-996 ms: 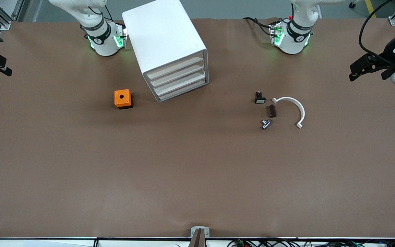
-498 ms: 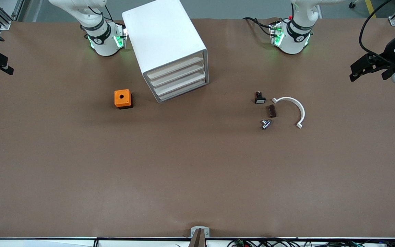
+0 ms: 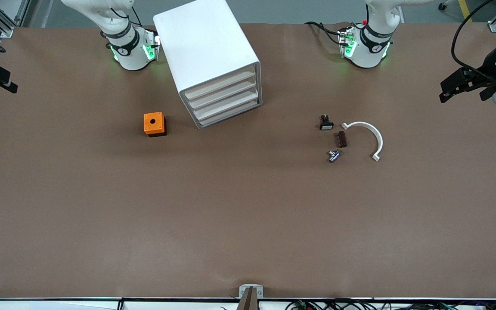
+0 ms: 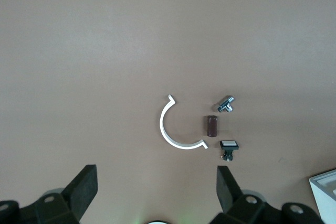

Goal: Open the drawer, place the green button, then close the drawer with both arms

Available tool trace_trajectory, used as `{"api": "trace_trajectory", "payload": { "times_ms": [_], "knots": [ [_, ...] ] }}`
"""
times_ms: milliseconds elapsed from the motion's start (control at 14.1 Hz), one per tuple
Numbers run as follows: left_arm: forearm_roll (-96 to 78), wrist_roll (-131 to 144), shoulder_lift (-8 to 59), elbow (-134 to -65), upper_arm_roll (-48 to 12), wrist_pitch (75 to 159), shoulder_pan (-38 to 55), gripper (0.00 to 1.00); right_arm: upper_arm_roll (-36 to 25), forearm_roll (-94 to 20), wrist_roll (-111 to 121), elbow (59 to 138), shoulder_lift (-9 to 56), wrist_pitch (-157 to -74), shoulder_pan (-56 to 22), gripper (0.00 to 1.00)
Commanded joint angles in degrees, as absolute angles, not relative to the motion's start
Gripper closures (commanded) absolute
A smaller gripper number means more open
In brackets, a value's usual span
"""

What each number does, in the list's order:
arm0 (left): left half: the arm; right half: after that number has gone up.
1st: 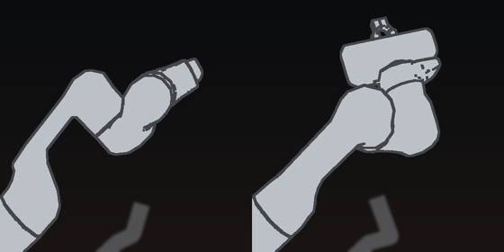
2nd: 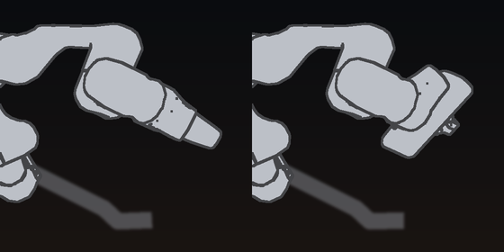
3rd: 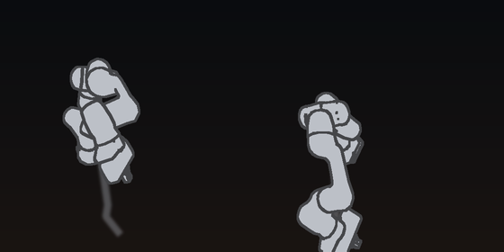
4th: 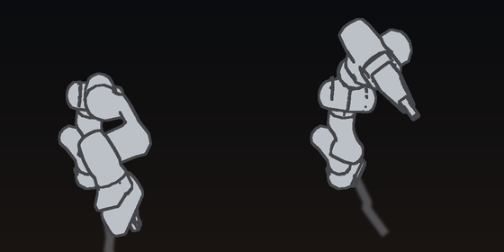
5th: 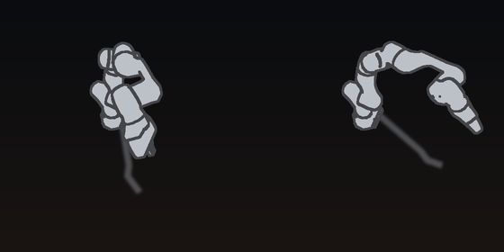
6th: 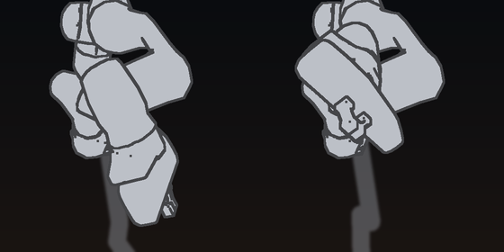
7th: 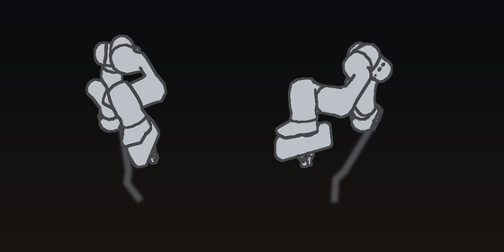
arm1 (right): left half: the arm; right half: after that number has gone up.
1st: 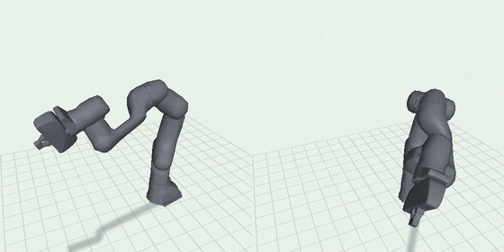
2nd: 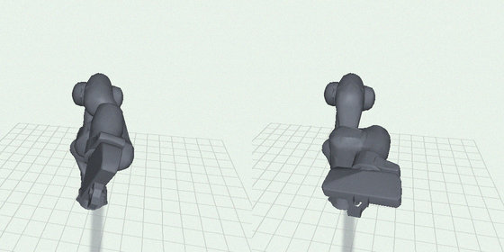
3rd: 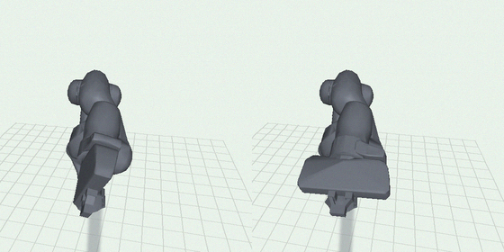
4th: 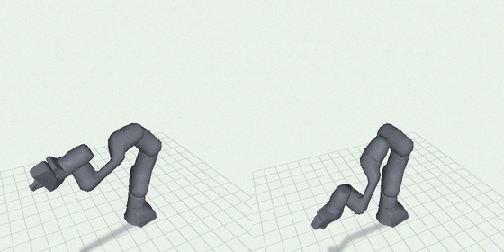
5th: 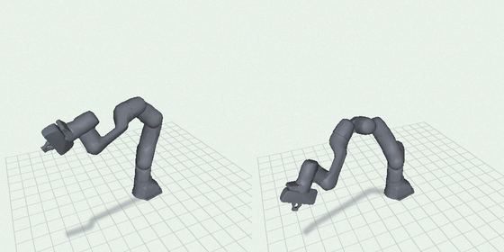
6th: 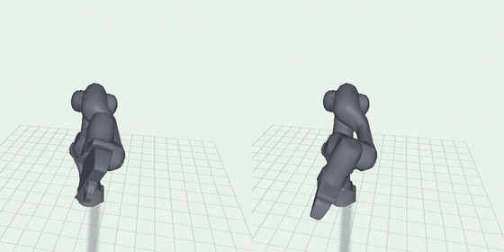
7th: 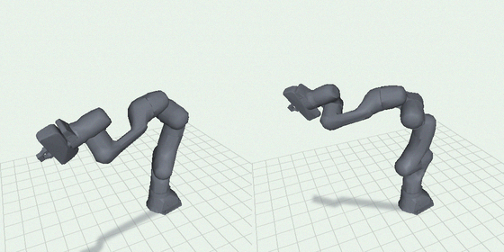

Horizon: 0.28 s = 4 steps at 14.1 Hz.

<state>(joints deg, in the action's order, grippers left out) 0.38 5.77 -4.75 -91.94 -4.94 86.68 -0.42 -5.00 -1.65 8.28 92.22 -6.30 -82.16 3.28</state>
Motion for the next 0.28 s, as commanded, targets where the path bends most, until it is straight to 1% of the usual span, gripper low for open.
{"api": "trace_trajectory", "payload": {
  "times_ms": [0, 213],
  "knots": [
    [0.6, 5.9, -4.5, -90.4, -5.2, 86.5, -1.1, 0.0, -5.1, -2.3, 5.5, 93.5, -7.9, -82.0, 3.1, 0.0],
    [0.6, 6.2, -4.5, -90.3, -5.2, 86.5, -1.1, 0.0, -4.9, -2.4, 5.4, 93.4, -8.0, -81.7, 3.0, 0.0]
  ]
}}
